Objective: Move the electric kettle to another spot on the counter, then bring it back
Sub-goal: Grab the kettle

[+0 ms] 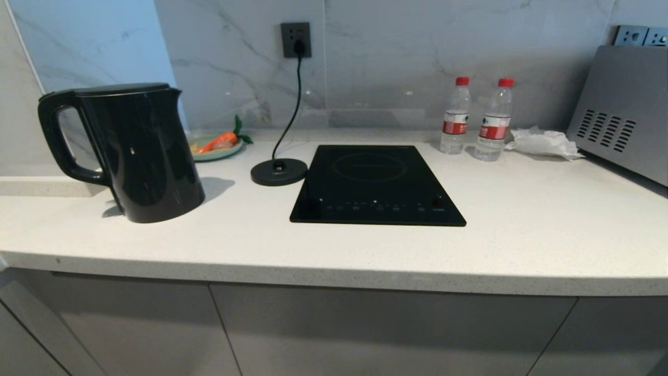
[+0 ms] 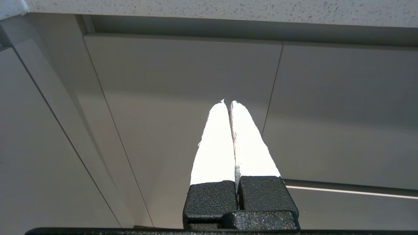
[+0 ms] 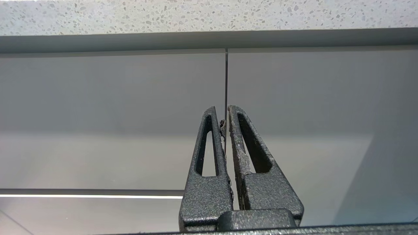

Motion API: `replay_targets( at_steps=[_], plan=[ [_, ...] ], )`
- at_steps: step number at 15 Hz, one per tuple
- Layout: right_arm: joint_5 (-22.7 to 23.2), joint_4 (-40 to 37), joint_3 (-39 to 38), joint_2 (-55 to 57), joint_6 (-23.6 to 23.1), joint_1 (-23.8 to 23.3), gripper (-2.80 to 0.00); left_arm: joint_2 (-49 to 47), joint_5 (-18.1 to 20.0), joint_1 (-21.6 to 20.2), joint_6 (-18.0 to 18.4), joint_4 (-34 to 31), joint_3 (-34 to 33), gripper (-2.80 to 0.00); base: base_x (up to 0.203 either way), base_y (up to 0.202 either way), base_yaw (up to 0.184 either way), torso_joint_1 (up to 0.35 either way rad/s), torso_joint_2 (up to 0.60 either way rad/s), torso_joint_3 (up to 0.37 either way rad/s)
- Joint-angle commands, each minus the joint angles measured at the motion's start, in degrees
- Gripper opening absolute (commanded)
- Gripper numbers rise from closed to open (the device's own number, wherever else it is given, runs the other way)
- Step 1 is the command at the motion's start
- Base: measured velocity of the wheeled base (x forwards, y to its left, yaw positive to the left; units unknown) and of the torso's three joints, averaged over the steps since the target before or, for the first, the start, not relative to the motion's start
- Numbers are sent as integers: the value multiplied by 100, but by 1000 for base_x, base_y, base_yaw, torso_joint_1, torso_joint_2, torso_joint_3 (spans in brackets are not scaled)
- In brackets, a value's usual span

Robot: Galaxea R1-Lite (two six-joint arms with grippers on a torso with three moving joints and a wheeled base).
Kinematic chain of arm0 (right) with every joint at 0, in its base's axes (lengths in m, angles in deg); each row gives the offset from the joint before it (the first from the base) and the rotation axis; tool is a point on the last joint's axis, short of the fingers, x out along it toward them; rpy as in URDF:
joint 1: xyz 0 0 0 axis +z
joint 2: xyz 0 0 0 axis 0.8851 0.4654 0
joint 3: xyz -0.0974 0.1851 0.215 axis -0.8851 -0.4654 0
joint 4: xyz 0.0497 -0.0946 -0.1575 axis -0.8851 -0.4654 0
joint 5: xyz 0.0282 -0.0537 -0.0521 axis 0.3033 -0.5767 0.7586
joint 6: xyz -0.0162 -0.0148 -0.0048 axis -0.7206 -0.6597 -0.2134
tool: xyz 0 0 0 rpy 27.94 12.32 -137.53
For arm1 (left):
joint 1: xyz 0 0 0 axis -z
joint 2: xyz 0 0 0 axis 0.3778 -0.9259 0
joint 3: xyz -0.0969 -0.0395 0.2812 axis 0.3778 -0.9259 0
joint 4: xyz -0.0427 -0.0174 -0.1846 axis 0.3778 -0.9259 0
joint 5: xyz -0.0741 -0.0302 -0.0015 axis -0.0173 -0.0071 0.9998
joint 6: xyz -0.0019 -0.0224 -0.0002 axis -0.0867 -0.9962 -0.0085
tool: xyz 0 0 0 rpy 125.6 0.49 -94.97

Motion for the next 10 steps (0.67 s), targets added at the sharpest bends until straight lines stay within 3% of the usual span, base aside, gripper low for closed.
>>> replay_targets(
  at_steps=[1, 5, 10],
  plan=[
    [0, 7, 1, 0, 3, -1, -280, -2, 0, -1, -2, 2, -9, -280, 0, 0, 0, 0, 0, 0],
    [0, 2, 1, 0, -5, 1, -280, -2, 0, -1, -2, 2, -9, -280, 0, 0, 0, 5, -35, -31],
    [0, 11, 1, 0, 4, -7, -280, -2, 0, -1, -2, 2, -9, -280, 0, 0, 0, 62, -392, -326]
  ],
)
